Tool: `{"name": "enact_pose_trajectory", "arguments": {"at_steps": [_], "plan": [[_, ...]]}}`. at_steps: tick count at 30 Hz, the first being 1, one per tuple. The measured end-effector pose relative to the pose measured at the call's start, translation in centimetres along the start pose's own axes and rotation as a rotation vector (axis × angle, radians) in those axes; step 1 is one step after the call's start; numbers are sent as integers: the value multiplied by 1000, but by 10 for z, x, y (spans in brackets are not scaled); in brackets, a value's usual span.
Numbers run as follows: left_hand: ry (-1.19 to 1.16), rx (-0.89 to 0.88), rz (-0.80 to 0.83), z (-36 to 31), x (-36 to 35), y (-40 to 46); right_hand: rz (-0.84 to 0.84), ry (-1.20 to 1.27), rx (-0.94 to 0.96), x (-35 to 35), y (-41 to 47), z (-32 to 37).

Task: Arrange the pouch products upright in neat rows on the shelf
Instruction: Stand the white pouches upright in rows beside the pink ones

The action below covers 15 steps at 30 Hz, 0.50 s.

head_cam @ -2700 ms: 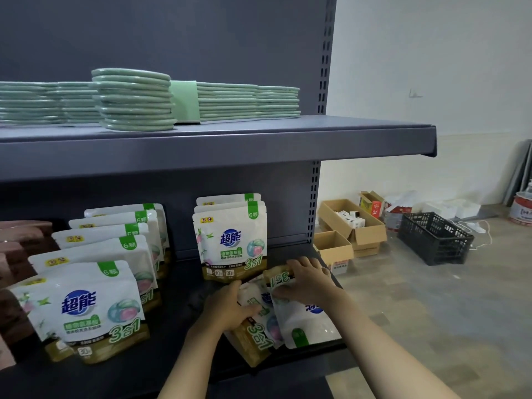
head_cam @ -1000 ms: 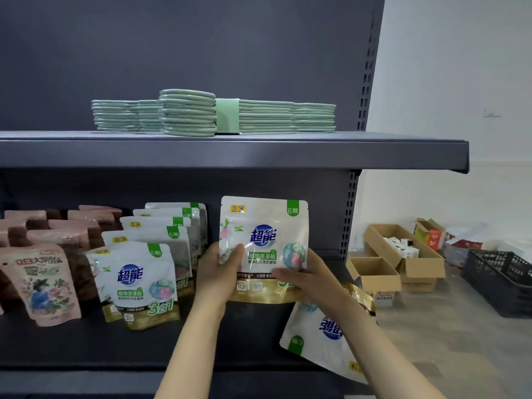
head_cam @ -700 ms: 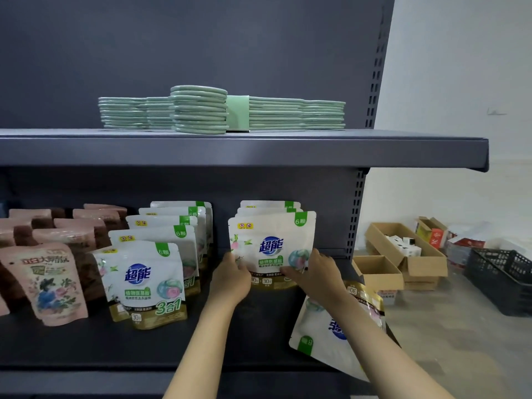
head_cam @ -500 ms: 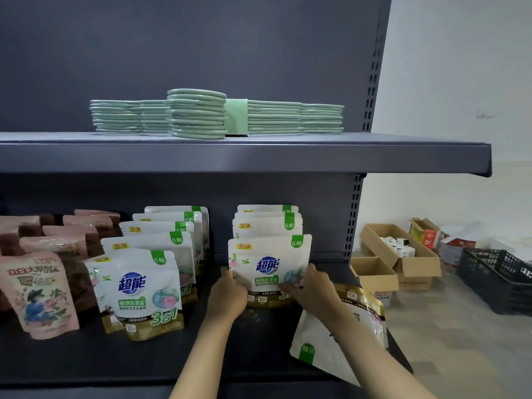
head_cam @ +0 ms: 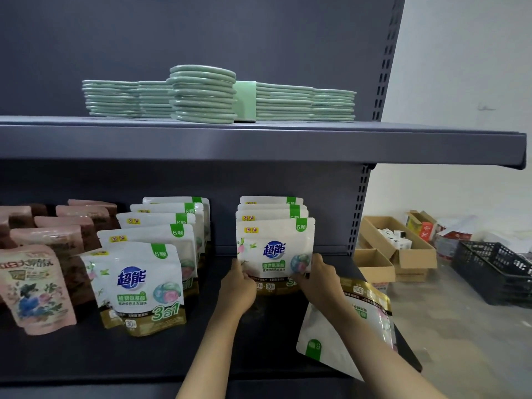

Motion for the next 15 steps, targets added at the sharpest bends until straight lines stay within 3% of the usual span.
{"name": "enact_pose_trajectory", "arguments": {"at_steps": [15], "plan": [[-16,13,33,-2,1,-4,32,-3,6,-8,6,-8]]}}
Point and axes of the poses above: each hand's wrist, its own y-axis towards the middle knuckle, its own x-axis out of the back of the hand, z = x × y, the point moved 7 cm from there along y, towards the middle knuckle, and after that the axes turned 15 degrees about z, right-handed, at the moved point
